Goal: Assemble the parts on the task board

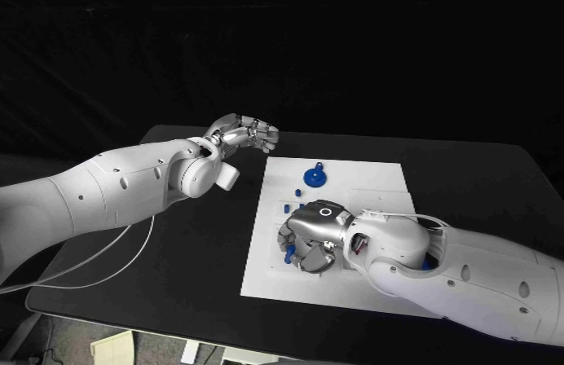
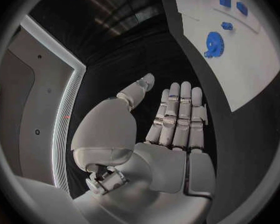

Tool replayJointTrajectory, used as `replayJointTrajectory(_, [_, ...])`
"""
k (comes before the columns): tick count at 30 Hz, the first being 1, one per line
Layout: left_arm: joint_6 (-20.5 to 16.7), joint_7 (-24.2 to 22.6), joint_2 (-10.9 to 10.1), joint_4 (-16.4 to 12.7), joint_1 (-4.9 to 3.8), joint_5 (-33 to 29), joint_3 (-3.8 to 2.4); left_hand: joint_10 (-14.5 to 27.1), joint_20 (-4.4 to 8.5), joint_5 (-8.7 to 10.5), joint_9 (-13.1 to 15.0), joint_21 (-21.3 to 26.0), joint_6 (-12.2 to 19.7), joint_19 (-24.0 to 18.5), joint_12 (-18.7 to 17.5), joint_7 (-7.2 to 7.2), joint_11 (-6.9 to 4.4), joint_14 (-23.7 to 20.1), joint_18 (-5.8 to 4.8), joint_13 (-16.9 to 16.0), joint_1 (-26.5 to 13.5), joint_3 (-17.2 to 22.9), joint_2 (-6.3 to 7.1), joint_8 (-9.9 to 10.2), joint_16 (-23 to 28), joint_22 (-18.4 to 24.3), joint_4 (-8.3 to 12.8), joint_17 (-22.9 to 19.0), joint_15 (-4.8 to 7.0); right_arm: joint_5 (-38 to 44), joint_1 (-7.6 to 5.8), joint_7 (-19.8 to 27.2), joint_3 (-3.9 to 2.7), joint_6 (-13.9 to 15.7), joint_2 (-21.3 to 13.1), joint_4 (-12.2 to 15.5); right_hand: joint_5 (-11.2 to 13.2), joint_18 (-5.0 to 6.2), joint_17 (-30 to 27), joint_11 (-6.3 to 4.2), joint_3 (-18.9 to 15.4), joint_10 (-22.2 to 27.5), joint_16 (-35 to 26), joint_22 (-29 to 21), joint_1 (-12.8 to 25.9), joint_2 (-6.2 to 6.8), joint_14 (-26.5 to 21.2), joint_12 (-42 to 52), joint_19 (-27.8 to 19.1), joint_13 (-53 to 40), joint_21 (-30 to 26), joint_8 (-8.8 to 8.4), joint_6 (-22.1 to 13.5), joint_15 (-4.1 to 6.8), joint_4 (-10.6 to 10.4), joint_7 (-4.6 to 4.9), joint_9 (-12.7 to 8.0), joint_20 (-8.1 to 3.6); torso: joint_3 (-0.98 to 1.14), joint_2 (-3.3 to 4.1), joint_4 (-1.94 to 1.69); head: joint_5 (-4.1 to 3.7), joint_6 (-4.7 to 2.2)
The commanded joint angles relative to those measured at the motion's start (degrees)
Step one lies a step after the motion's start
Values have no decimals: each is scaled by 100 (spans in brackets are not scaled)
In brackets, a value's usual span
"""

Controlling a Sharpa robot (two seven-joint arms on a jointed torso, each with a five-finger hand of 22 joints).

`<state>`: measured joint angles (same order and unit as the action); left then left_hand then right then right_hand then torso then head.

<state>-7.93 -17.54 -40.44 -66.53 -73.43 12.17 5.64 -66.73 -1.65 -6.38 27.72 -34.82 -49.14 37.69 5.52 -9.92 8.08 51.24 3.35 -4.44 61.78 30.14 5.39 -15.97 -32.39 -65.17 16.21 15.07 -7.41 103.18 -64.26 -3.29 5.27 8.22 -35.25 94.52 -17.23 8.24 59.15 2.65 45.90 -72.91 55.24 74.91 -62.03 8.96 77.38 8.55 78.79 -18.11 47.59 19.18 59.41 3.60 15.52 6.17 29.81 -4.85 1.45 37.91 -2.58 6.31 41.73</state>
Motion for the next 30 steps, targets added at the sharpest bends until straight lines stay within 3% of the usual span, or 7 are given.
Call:
replayJointTrajectory(1, [77,-34,4,-11,-4,-32,-4,37,-3,30,-9,37,51,40,-25,-1,-12,6,66,5,-61,-18,-7,-34,28,-10,-16,9,-2,362,10,-165,8,-68,-19,38,-45,676,-4,-49,-27,-240,33,109,25,-23,-91,-22,-30,-15,21,6,63,62,18,-5,4,-21,1,0,2,7,7])
replayJointTrajectory(10, [80,-35,-4,-9,-4,-32,-4,38,-4,31,-10,40,52,40,-26,-1,-12,6,65,5,-68,-19,-9,-35,31,-12,-20,15,-3,719,6,-412,7,89,-168,275,-52,676,6,-78,4,-314,76,114,-19,19,-76,1,-6,-52,61,32,137,90,32,-34,17,-39,7,-1,3,33,15])
replayJointTrajectory(15, [83,-35,-3,-10,-4,-32,-4,38,-4,31,-11,41,53,40,-27,-2,-11,6,65,5,-70,-19,-10,-35,33,-13,-21,17,-3,801,-59,-471,6,59,-214,378,-26,676,15,-90,50,-347,103,117,-34,63,-70,8,9,-70,87,39,173,101,10,-48,22,-50,4,-2,9,35,11])
replayJointTrajectory(30, [92,-28,-3,-13,-4,-32,-4,39,-4,31,-12,44,54,40,-28,-2,-11,5,65,5,-76,-21,-11,-36,39,-16,-23,25,-3,834,-93,-488,8,-199,-154,319,-76,676,29,-102,91,-384,138,120,-30,105,-67,14,19,-93,122,45,207,113,-19,-60,28,-60,2,-1,1,44,20])
